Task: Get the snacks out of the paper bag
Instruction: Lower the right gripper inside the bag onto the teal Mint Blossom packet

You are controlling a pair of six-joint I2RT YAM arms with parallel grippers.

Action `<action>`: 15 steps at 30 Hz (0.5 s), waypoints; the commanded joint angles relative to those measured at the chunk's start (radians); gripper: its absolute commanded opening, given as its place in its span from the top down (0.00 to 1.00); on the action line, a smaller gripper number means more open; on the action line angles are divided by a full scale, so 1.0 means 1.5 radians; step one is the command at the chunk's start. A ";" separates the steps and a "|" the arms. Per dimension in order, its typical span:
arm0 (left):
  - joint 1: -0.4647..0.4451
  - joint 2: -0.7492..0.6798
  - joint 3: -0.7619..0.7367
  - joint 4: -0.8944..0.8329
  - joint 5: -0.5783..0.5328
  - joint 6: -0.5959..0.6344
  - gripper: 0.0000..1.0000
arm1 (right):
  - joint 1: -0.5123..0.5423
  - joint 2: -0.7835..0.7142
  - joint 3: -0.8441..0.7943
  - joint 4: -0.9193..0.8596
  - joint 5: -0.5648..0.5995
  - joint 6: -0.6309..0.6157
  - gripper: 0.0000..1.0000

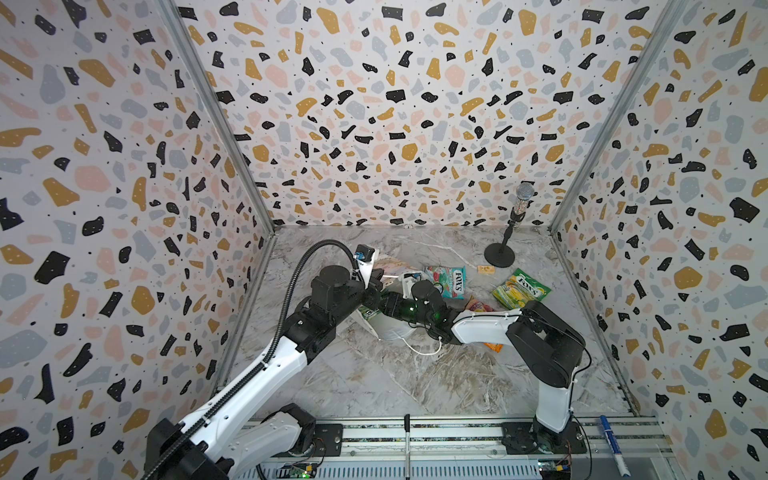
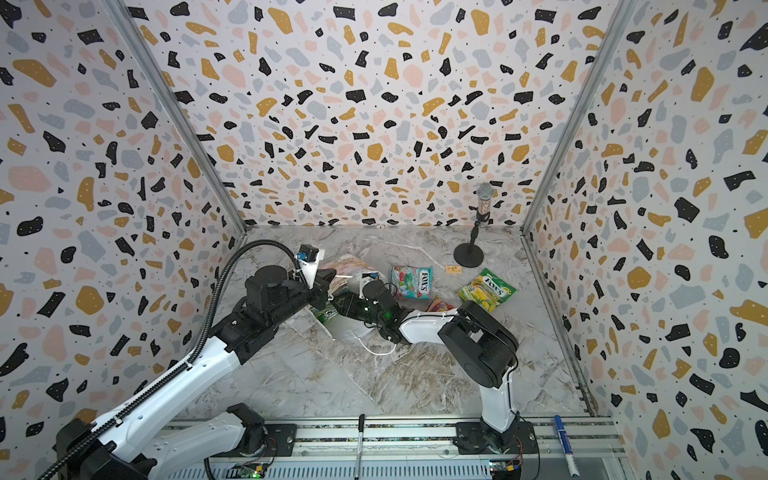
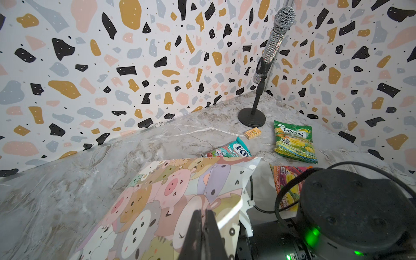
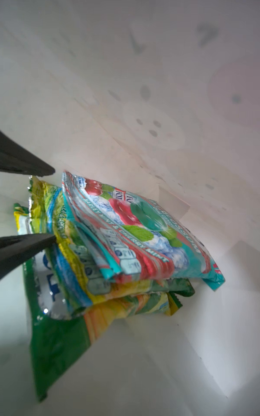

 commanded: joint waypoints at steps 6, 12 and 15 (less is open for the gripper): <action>-0.003 -0.010 -0.007 0.020 0.006 0.011 1.00 | -0.008 0.032 0.046 0.025 -0.026 0.020 0.56; -0.006 -0.011 -0.007 0.021 0.012 0.012 1.00 | -0.008 0.050 0.069 -0.021 0.001 0.038 0.56; -0.005 -0.010 -0.008 0.021 0.014 0.012 1.00 | -0.008 0.065 0.078 -0.019 0.013 0.056 0.56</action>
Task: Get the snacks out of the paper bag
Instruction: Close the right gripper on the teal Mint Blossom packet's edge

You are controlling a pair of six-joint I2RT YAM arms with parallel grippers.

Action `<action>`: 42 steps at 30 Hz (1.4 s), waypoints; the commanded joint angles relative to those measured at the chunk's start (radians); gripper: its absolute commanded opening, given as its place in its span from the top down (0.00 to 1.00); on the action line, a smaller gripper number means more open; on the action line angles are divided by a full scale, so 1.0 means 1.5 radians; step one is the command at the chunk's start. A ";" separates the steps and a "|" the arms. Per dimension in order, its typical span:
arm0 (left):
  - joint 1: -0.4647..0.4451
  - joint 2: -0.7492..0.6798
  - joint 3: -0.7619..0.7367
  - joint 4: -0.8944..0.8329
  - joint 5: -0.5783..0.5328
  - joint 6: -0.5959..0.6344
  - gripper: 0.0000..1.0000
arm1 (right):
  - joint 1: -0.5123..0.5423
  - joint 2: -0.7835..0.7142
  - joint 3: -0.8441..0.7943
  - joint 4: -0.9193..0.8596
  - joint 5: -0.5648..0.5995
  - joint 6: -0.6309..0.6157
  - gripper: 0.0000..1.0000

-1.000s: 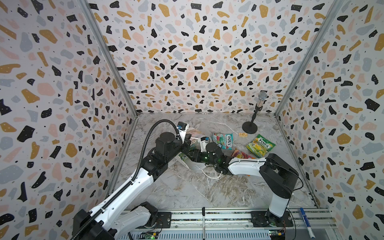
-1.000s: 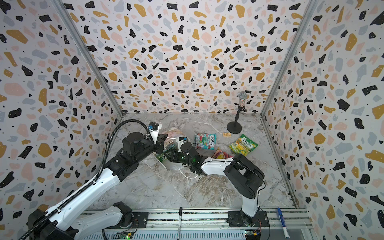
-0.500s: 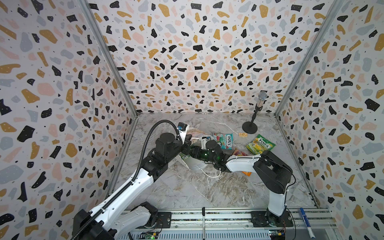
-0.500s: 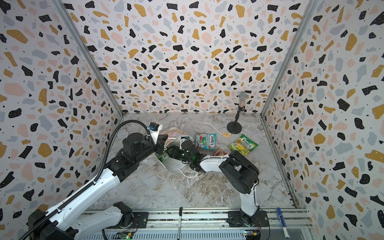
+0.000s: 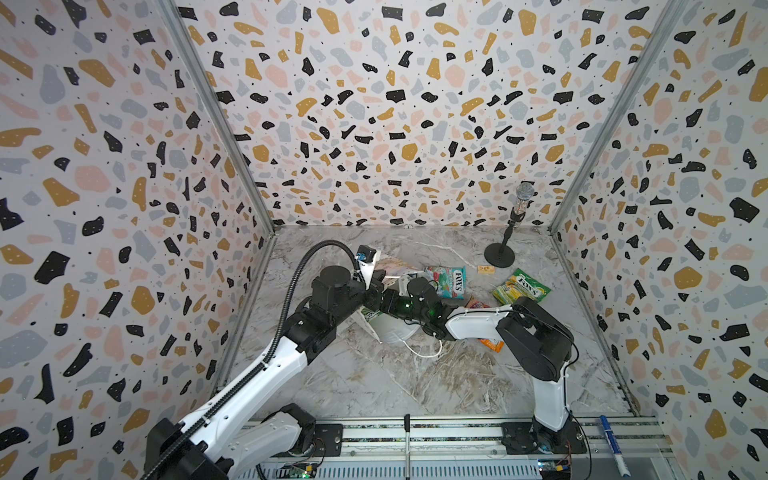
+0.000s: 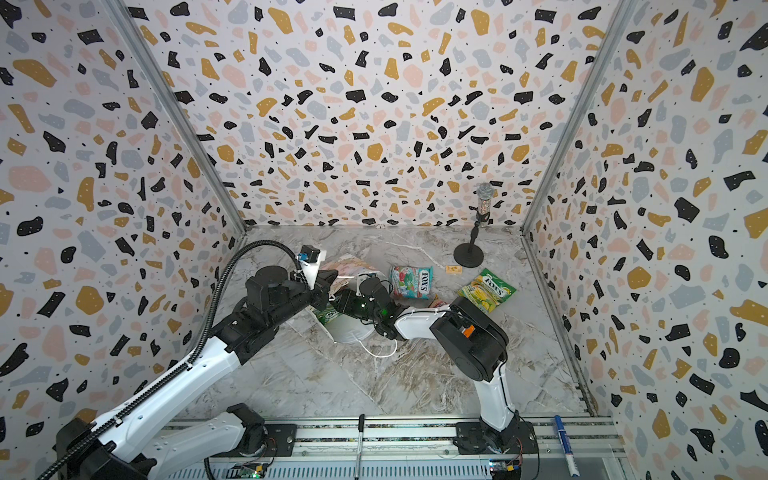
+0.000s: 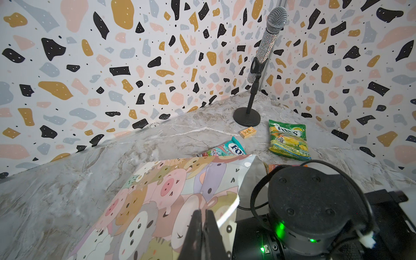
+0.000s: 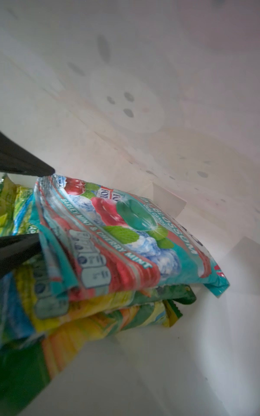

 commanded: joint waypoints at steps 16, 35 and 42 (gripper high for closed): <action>-0.005 -0.015 -0.012 0.015 -0.105 -0.002 1.00 | 0.007 0.061 0.073 -0.021 0.065 0.022 0.94; -0.006 0.016 0.000 0.001 -0.189 -0.033 1.00 | 0.008 -0.083 -0.012 -0.041 -0.007 -0.097 1.00; -0.005 0.017 0.000 -0.001 -0.197 -0.034 1.00 | 0.015 -0.173 -0.043 -0.101 0.019 -0.175 1.00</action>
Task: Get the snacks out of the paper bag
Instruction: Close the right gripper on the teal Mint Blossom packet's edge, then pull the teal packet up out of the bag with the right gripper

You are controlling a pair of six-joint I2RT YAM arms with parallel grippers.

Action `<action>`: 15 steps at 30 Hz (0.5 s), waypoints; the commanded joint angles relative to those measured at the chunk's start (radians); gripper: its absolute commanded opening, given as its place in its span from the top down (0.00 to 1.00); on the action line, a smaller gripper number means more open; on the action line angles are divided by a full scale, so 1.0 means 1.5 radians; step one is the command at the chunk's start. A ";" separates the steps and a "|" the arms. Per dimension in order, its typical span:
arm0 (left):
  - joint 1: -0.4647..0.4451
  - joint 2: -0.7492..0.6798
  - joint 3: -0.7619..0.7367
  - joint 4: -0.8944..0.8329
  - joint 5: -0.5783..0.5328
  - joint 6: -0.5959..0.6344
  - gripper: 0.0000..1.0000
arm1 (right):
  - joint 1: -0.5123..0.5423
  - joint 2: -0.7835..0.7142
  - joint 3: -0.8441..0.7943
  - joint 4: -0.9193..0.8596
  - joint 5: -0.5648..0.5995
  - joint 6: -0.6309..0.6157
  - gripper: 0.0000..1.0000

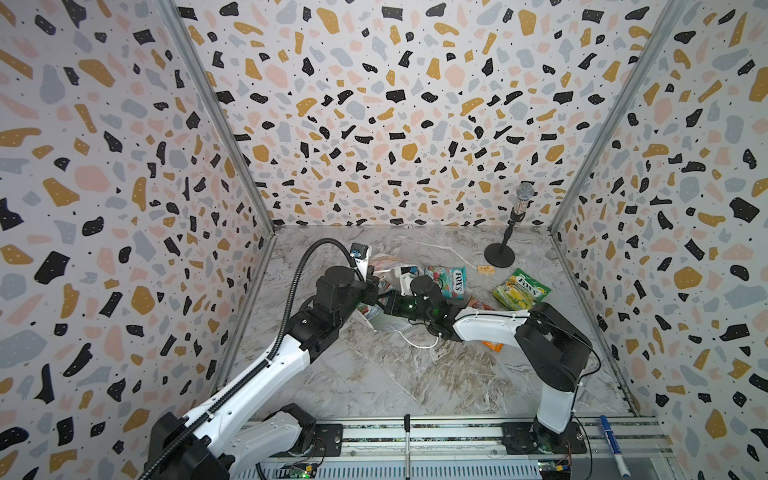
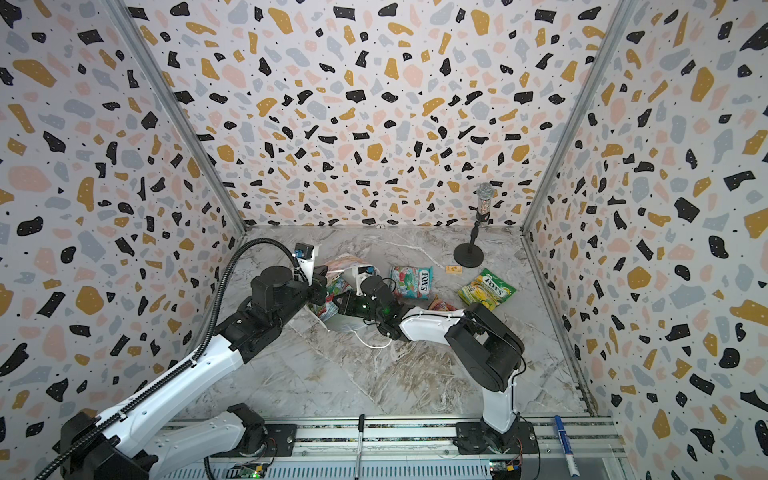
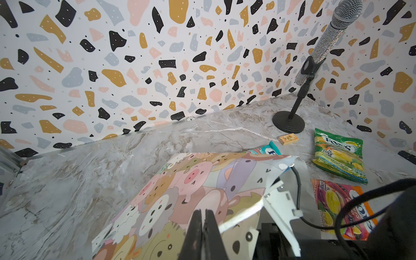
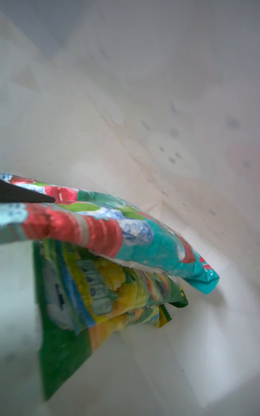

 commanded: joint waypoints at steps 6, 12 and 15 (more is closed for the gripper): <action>0.004 0.002 0.002 -0.003 -0.043 -0.002 1.00 | 0.010 -0.160 -0.028 -0.101 0.043 -0.138 1.00; 0.004 0.004 0.004 -0.005 -0.041 -0.002 1.00 | 0.010 -0.247 -0.043 -0.166 0.056 -0.208 1.00; 0.004 0.005 0.005 -0.007 -0.039 -0.001 1.00 | 0.010 -0.280 -0.039 -0.196 0.054 -0.245 1.00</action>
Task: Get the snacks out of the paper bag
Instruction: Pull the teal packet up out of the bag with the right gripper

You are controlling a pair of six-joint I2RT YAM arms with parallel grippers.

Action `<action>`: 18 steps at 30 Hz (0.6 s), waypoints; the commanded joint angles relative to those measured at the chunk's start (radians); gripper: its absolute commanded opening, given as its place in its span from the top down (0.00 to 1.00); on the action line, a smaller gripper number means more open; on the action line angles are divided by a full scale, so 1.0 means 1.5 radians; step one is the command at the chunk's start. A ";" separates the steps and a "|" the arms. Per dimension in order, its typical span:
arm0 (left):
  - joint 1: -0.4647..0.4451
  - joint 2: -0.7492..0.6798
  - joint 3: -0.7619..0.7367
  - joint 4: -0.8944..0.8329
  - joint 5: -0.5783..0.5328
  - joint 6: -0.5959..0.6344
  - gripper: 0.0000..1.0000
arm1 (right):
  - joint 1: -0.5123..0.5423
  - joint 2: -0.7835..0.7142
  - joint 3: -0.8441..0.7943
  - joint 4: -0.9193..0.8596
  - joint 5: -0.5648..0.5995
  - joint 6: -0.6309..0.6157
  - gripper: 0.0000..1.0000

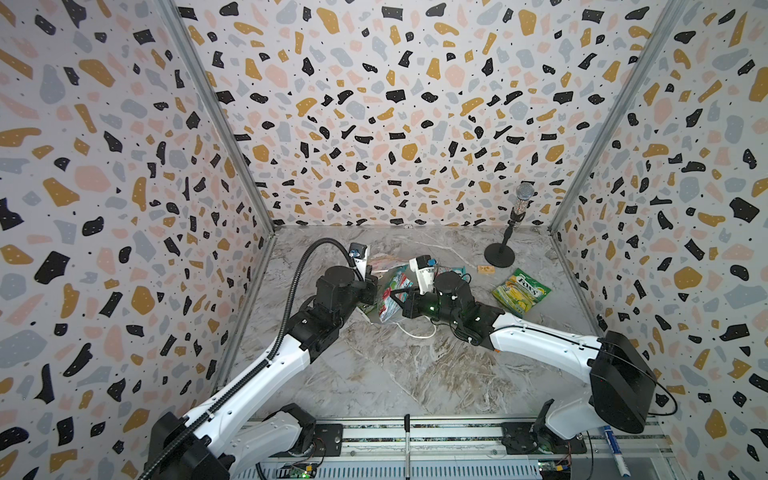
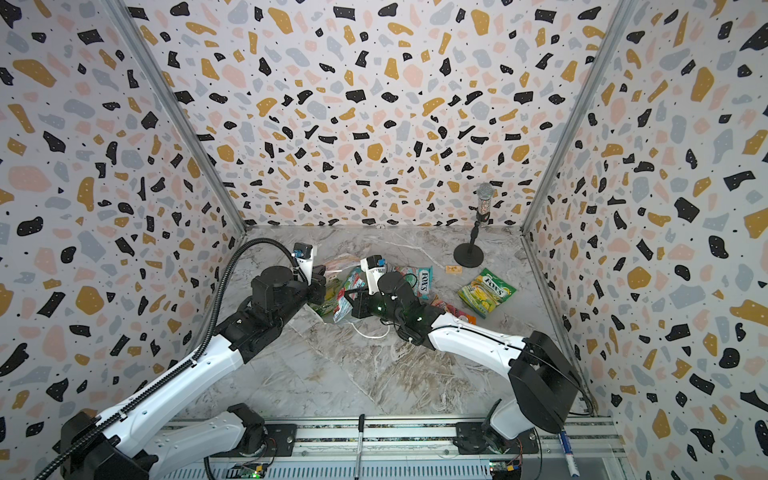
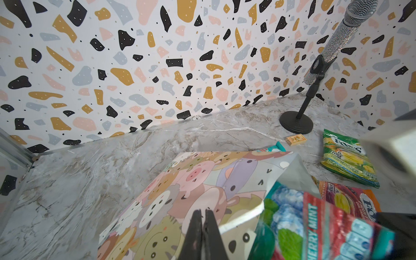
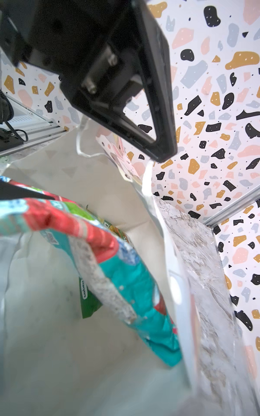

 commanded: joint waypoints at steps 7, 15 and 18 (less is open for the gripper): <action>0.004 0.004 0.006 -0.004 -0.019 0.000 1.00 | 0.000 -0.125 0.042 -0.118 0.032 -0.143 1.00; 0.003 0.011 0.011 -0.012 -0.019 0.007 1.00 | -0.006 -0.212 0.098 -0.202 0.099 -0.214 1.00; 0.003 0.009 0.010 -0.012 -0.018 0.006 1.00 | -0.017 -0.235 0.115 -0.237 0.141 -0.228 1.00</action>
